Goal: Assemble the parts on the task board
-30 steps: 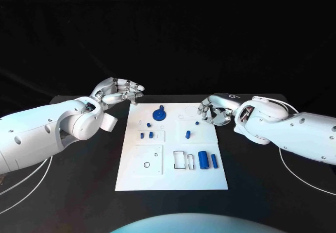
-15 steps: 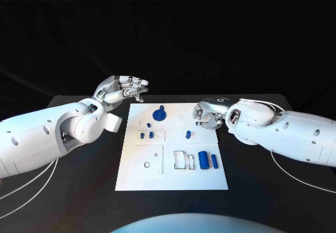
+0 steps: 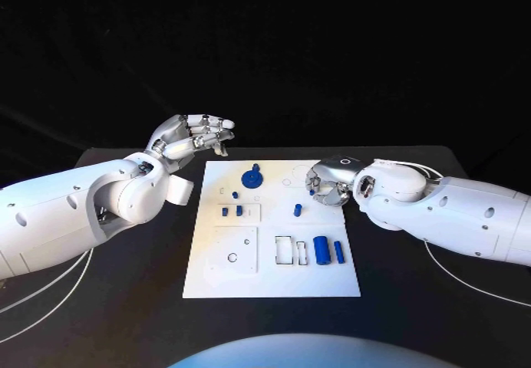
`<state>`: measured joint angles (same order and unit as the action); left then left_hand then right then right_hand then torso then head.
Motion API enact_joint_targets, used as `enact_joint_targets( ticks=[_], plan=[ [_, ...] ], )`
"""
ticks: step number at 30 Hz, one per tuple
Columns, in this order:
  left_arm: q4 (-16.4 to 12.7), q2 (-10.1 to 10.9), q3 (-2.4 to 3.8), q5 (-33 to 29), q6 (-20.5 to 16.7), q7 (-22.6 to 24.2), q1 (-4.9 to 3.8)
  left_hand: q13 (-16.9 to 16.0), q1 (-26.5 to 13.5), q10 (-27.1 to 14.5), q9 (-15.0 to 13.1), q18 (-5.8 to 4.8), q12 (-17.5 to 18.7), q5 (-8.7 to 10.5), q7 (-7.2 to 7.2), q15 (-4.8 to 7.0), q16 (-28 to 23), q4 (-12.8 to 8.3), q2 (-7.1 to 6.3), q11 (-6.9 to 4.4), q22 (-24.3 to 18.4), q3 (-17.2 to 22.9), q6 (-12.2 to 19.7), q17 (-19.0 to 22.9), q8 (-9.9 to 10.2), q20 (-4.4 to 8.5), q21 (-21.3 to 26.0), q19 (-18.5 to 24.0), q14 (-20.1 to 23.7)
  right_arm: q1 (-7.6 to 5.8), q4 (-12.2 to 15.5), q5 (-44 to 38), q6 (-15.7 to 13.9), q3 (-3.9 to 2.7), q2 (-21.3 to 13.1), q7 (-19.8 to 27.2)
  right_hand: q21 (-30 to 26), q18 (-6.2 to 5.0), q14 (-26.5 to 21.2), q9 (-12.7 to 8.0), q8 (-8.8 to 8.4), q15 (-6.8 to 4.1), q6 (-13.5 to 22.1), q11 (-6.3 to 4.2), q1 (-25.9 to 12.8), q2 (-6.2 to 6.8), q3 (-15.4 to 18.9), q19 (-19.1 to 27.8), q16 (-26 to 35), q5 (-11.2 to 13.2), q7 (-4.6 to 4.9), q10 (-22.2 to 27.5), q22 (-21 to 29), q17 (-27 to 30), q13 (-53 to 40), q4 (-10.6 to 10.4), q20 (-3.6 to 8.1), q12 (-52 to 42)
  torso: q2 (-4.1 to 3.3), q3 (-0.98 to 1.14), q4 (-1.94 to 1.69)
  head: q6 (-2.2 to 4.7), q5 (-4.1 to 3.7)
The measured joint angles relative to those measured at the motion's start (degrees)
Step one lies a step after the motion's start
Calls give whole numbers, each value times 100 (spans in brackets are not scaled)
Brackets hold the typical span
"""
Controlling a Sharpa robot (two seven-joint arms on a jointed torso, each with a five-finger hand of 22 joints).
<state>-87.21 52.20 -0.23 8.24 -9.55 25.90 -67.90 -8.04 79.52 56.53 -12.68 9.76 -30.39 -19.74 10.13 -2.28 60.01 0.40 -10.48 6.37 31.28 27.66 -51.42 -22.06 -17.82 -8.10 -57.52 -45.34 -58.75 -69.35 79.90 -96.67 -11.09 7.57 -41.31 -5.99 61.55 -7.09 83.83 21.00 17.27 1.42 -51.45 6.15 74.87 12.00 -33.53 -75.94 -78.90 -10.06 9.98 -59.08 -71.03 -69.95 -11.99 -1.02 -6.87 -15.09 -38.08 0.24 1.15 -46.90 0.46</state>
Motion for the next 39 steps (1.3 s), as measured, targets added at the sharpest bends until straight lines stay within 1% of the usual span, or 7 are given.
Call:
enact_joint_targets(
  ticks=[10,19,21,26,29,34,39],
  plan=[
    [8,2,0,-28,0,3,0,0,-10,0,0,0,0,0,0,0,0,0,-10,0,-7,0,0,0,0,0,27,0,0,69,-100,-93,-110,3,103,-73,51,0,0,-14,0,0,-20,-10,0,0,0,-40,-21,0,20,-30,-32,-19,3,0,0,-3,1,7,1,-20,12],
    [23,2,0,-36,3,-9,0,6,-22,0,1,0,0,0,20,0,0,-16,-22,0,-14,-16,20,1,0,0,27,0,0,96,-147,-125,-200,0,147,-124,72,0,0,-14,0,0,-65,-32,-1,-64,-34,-40,-21,0,-24,-113,-57,-22,35,34,-1,18,4,9,4,-37,11],
    [27,2,0,-37,4,-12,0,6,-22,0,1,0,0,0,20,0,0,-16,-22,0,-14,-16,20,5,0,0,26,0,0,98,-154,-128,-207,0,152,-129,112,0,-1,-13,0,0,-99,-48,44,-109,-53,-62,-21,6,-19,-138,-77,-24,39,52,22,18,5,6,4,-38,8],
    [30,3,0,-39,5,-21,0,6,-22,0,1,0,0,0,20,0,0,-16,-22,0,-14,-16,20,4,0,0,26,0,0,99,-186,-142,-228,0,180,-152,246,0,20,34,89,-83,-300,-126,167,-288,-174,-143,-21,238,-116,-410,-191,-24,23,177,61,-24,7,5,2,-45,3],
    [30,4,0,-40,5,-30,0,6,-22,-21,1,0,0,0,20,-20,0,-16,-22,21,-14,-16,21,4,0,0,26,0,20,107,-202,-165,-236,-4,200,-172,315,69,20,55,150,-125,-399,-160,206,-327,-207,-174,-21,279,-144,-498,-243,-24,2,271,92,-53,6,5,1,-50,-4],
    [30,8,0,-41,7,-53,0,7,-22,-21,1,0,0,0,24,-20,0,-16,-22,21,-21,-15,25,4,21,-2,49,-2,20,129,-200,-234,-254,-14,214,-212,410,91,20,90,200,-166,-495,-135,252,-418,-296,-228,-21,318,-168,-543,-332,-41,-61,405,146,-90,6,3,-1,-68,-5],
    [30,14,0,-41,8,-82,0,11,-22,-33,1,0,23,0,40,-20,0,-16,-22,32,-27,-15,41,4,21,-22,49,-22,20,146,-187,-306,-269,-19,221,-254,446,91,20,95,214,-166,-517,-125,280,-447,-308,-235,-43,335,-190,-553,-369,-54,-70,451,153,-90,7,2,-1,-75,-8]
  ],
)
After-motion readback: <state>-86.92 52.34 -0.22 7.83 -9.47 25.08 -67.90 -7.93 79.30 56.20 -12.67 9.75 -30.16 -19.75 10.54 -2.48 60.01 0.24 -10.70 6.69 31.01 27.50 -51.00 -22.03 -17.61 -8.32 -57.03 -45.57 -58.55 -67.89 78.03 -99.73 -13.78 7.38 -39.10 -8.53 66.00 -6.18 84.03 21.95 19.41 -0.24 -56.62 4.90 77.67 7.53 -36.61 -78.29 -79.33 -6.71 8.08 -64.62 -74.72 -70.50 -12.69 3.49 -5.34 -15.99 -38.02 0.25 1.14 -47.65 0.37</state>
